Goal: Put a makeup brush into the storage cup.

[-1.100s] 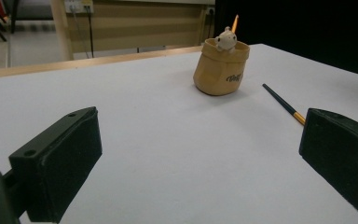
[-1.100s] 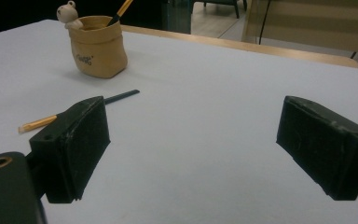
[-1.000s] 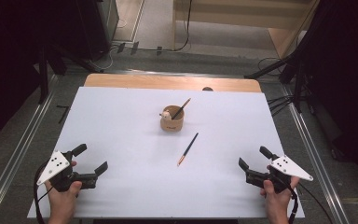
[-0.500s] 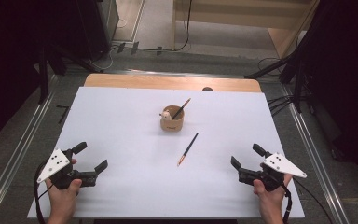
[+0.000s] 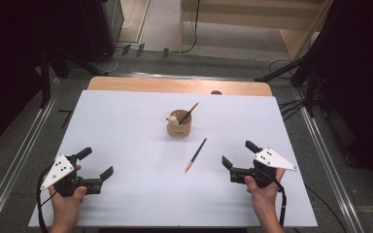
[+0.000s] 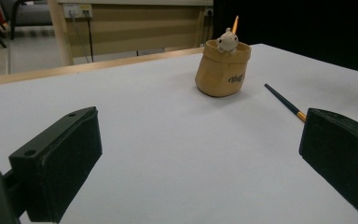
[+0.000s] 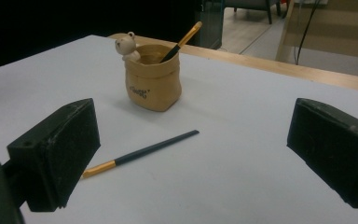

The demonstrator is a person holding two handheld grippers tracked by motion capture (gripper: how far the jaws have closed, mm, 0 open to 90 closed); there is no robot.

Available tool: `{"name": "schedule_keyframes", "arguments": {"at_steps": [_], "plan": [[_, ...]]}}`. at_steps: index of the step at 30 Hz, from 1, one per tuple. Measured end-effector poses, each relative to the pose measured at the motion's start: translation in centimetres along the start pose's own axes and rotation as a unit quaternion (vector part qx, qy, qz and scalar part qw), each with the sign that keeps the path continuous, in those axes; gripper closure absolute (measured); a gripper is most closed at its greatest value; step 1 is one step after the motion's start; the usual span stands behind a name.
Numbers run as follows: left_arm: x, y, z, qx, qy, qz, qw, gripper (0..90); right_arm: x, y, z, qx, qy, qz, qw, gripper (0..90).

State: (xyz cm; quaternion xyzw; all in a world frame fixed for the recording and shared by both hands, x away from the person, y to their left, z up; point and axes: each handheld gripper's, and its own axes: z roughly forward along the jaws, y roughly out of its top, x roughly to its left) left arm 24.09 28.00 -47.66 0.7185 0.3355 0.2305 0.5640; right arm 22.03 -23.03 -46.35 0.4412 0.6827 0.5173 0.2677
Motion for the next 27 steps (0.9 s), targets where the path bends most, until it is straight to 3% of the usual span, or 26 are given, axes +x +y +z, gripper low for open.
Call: {"name": "schedule_keyframes", "arguments": {"at_steps": [16,19,27], "plan": [[0.1,-0.2,0.2,0.004,-0.002,0.0,1.0,0.0,1.2,2.4,4.3,0.001,0.006,0.002,1.0,1.0],[0.0,-0.3,0.3,0.006,-0.004,0.003,1.0,0.0,1.4,2.9,5.0,0.011,0.011,0.008,0.9999,0.8],[-0.2,-0.2,0.5,0.01,-0.005,0.011,0.9999,0.0,2.2,3.9,6.6,0.043,0.01,-0.004,0.999,0.8]]}}
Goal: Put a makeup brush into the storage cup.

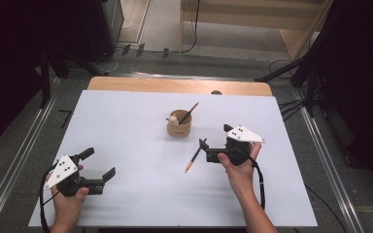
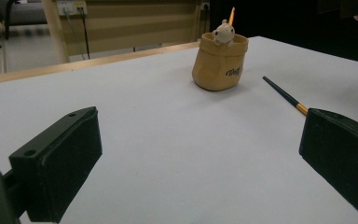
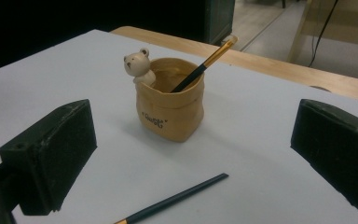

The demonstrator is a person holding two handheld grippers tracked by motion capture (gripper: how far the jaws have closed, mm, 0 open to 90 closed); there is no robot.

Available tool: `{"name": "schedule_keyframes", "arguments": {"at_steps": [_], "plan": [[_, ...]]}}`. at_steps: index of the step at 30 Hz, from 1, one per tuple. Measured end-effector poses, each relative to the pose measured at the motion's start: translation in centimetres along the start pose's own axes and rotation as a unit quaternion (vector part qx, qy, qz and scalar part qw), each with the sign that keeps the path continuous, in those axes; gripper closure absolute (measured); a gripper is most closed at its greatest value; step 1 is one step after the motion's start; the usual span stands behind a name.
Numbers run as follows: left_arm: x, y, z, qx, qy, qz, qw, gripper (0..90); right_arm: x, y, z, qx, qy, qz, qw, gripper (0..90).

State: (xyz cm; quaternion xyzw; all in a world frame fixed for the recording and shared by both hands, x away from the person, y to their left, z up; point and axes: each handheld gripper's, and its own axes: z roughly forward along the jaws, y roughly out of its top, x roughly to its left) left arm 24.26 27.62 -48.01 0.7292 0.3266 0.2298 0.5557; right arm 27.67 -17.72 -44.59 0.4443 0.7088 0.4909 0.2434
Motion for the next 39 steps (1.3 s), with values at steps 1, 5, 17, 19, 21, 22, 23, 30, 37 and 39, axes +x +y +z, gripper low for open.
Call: {"name": "schedule_keyframes", "arguments": {"at_steps": [1,5,17,19,21,22,23,30,37,39], "plan": [[0.0,0.0,0.0,0.001,0.0,0.0,1.0,0.0,0.0,0.1,0.2,0.005,0.0,0.0,1.0,0.8],[-0.1,0.0,0.1,0.002,-0.001,0.0,1.0,0.0,0.1,0.5,0.9,0.031,-0.005,-0.001,0.9995,0.8],[-0.2,0.0,0.2,0.003,-0.007,0.003,1.0,0.0,0.3,2.0,3.3,0.15,-0.015,-0.001,0.9886,1.3],[-0.2,0.0,0.2,0.004,-0.007,0.004,1.0,0.0,0.4,2.2,3.9,0.169,-0.015,-0.003,0.9855,1.4],[-0.2,0.0,0.2,0.003,-0.008,0.004,1.0,0.0,0.6,2.3,4.4,0.187,-0.013,-0.005,0.9822,1.4],[-0.2,0.0,0.3,0.003,-0.009,0.005,0.9999,0.0,0.7,2.3,4.5,0.194,-0.014,-0.005,0.9808,1.5],[-0.3,0.0,0.3,0.004,-0.009,0.005,0.9999,0.0,0.8,2.4,4.8,0.201,-0.015,-0.005,0.9794,1.7],[-0.3,0.1,0.2,0.003,-0.009,0.006,0.9999,0.0,1.8,2.9,6.2,0.273,-0.004,0.004,0.9619,3.3],[-0.4,0.1,0.3,0.004,-0.01,0.006,0.9999,0.0,2.1,3.2,7.6,0.333,-0.019,0.014,0.9425,5.8],[-0.4,0.1,0.3,0.004,-0.011,0.005,0.9999,0.0,2.0,3.2,8.0,0.354,-0.02,0.018,0.935,5.1]]}}
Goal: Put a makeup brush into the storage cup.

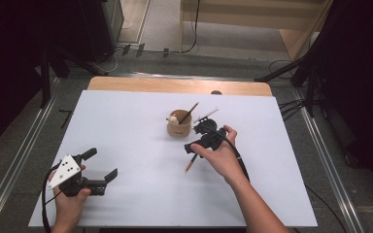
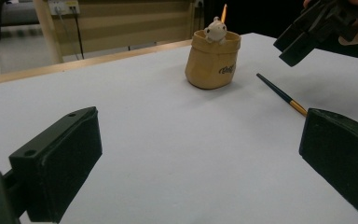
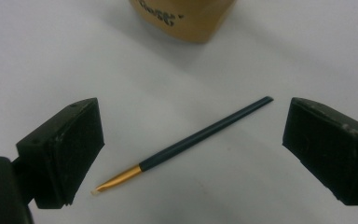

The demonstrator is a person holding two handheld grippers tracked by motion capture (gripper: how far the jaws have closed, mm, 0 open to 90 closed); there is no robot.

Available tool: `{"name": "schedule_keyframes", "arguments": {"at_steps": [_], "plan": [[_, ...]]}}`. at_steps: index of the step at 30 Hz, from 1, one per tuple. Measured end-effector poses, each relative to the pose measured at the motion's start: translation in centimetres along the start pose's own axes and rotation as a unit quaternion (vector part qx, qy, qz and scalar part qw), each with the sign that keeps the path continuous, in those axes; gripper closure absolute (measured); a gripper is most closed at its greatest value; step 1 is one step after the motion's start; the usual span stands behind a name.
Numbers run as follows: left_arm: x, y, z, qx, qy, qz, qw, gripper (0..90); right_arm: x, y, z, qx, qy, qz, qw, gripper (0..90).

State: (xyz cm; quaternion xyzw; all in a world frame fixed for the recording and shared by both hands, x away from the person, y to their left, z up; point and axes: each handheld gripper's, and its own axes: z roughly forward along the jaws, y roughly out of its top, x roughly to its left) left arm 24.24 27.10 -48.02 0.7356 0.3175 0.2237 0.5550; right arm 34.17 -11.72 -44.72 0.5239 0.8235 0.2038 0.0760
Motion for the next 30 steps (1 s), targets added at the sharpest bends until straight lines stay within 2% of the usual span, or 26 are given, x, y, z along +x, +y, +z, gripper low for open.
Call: {"name": "schedule_keyframes", "arguments": {"at_steps": [7,14,20,23,27,28,30], "plan": [[0.0,0.0,0.0,0.001,-0.003,-0.001,1.0,0.0,0.1,0.4,1.5,0.065,0.002,0.013,0.9978,3.5],[0.0,0.0,0.1,0.0,-0.006,-0.002,1.0,0.0,0.5,0.5,2.8,0.122,-0.017,0.013,0.9924,3.7],[-0.1,0.0,0.1,0.0,-0.007,-0.002,1.0,0.0,0.8,0.7,3.4,0.142,-0.014,0.019,0.9896,9.1],[0.0,0.0,0.0,-0.001,-0.011,-0.004,0.9999,0.0,1.0,0.7,3.7,0.146,-0.026,0.024,0.9887,14.6],[0.0,0.1,0.0,-0.004,-0.013,-0.006,0.9999,0.0,1.7,0.5,4.4,0.168,-0.035,0.014,0.9851,14.4],[0.0,0.1,0.0,-0.003,-0.014,-0.007,0.9999,0.0,1.9,0.5,4.6,0.169,-0.042,0.006,0.9847,14.4],[0.0,0.1,0.0,-0.003,-0.014,-0.007,0.9999,0.0,2.0,0.5,4.6,0.171,-0.044,0.006,0.9843,14.6]]}}
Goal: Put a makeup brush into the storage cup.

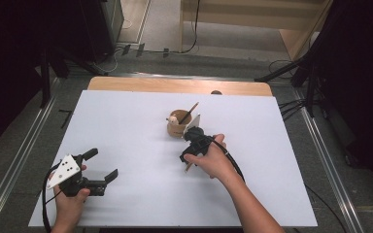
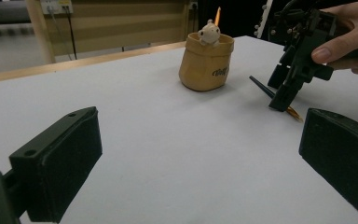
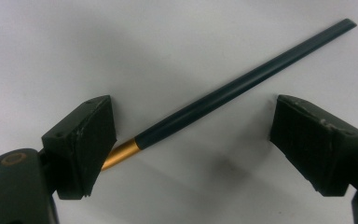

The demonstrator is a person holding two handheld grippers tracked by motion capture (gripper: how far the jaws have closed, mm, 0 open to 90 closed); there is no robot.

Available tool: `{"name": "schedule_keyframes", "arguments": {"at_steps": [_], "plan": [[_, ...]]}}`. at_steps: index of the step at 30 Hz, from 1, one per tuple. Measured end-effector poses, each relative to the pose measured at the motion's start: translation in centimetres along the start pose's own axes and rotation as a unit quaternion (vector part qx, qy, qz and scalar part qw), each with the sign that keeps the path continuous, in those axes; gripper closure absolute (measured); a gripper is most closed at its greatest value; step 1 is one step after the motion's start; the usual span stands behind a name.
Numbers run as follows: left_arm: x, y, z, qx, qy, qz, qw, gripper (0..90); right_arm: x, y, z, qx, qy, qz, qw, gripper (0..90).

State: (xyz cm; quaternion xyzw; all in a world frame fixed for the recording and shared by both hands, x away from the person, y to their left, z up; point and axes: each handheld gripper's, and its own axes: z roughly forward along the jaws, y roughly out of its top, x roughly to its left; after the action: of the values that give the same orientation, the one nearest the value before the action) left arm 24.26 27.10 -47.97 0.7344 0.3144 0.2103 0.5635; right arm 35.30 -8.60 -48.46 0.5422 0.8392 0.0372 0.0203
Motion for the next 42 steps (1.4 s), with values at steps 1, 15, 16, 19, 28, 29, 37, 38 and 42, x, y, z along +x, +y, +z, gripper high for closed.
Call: {"name": "schedule_keyframes", "arguments": {"at_steps": [1,15,16,19,28,29,37,38,42], "plan": [[0.0,0.0,0.0,0.0,0.0,0.0,1.0,0.0,-0.1,0.0,0.0,0.0,0.001,-0.003,1.0,14.4],[-0.7,0.3,0.6,0.003,-0.023,-0.001,0.9997,3.4,-1.5,0.4,-1.0,0.027,0.02,0.037,0.9987,84.6],[-0.9,0.4,0.7,0.003,-0.025,0.0,0.9997,3.5,-1.6,0.3,-1.0,0.023,0.026,0.038,0.9987,84.7],[-1.4,0.7,1.5,0.006,-0.036,0.001,0.9993,3.6,-1.9,0.0,-1.0,0.014,0.036,0.04,0.9985,84.8],[-2.6,2.0,4.0,0.016,-0.06,0.008,0.9981,3.6,-3.3,-2.6,-1.9,-0.048,0.056,0.058,0.9956,84.8],[-2.6,2.2,4.2,0.016,-0.06,0.009,0.998,3.6,-3.6,-2.9,-2.0,-0.058,0.058,0.06,0.9948,84.8],[-2.7,3.5,6.2,0.015,-0.057,0.007,0.9982,4.1,-4.9,-4.8,-2.9,-0.141,0.071,0.088,0.9835,84.8],[-2.6,3.6,6.4,0.015,-0.056,0.007,0.9983,4.1,-4.9,-5.0,-2.9,-0.154,0.068,0.09,0.9816,84.8],[-2.6,4.2,7.4,0.013,-0.057,0.004,0.9983,4.2,-4.6,-6.0,-3.0,-0.207,0.06,0.1,0.9713,84.8]]}}
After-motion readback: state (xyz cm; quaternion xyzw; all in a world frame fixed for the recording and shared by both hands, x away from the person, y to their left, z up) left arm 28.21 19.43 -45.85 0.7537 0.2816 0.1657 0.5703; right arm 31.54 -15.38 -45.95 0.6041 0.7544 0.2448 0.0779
